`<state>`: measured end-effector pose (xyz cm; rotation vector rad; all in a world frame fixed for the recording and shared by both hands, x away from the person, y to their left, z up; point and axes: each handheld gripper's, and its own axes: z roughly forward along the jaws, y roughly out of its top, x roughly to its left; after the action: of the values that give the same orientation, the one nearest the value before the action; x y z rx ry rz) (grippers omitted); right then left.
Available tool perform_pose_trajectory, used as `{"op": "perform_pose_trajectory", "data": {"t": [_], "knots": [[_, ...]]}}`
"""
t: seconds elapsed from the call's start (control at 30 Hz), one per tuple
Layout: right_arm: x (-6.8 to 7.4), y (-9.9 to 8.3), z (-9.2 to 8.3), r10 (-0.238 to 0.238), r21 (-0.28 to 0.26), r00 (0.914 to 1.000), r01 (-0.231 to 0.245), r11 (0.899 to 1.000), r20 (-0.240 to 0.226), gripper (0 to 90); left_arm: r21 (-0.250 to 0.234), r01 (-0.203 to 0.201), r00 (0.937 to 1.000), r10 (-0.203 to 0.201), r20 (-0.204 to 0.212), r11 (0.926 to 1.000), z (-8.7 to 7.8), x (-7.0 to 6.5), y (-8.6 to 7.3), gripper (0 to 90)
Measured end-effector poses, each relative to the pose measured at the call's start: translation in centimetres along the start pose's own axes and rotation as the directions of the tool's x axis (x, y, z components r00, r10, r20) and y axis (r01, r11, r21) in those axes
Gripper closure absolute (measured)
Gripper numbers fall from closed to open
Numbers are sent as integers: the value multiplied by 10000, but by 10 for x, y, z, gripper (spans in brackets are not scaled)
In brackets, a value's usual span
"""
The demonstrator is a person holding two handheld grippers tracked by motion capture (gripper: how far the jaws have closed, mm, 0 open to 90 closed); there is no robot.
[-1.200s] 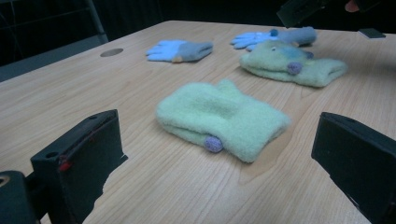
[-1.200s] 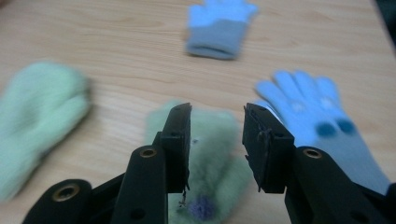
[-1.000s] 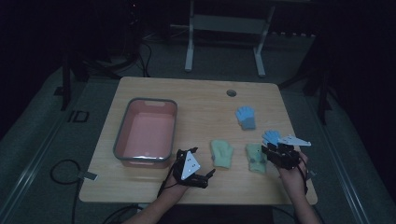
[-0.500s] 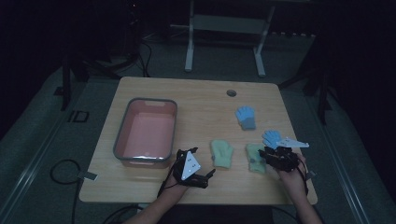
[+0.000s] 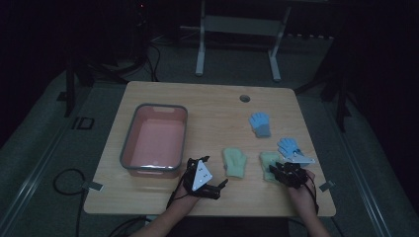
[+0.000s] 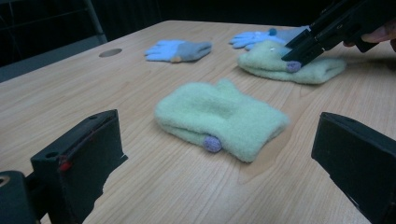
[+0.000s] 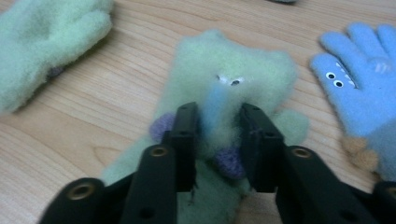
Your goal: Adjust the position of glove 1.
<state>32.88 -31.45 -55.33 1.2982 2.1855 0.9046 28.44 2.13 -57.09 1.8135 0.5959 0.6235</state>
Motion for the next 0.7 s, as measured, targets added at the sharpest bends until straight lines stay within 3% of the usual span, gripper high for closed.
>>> {"op": "perform_pose_trajectory", "data": {"t": [0.07,0.23,0.3,0.53,0.7], "knots": [[2,1,0,45,67,9999,-46,10000,102,800,-23,-13,10000,13,-1,10000,0,0,0,21],[6,9,-3,325,209,9989,-332,9992,326,829,-26,20,10000,-20,-23,10000,0,0,0,22],[6,14,-7,604,-15,9977,-604,9982,320,831,-27,16,10000,-16,-21,10000,0,0,0,22],[13,48,-25,679,-489,9952,-645,9967,703,832,-7,85,10000,-85,-2,10000,0,1,0,22],[23,74,-37,837,-976,9943,-770,9922,667,833,-22,54,10000,-54,-14,10000,0,1,0,22]]}}
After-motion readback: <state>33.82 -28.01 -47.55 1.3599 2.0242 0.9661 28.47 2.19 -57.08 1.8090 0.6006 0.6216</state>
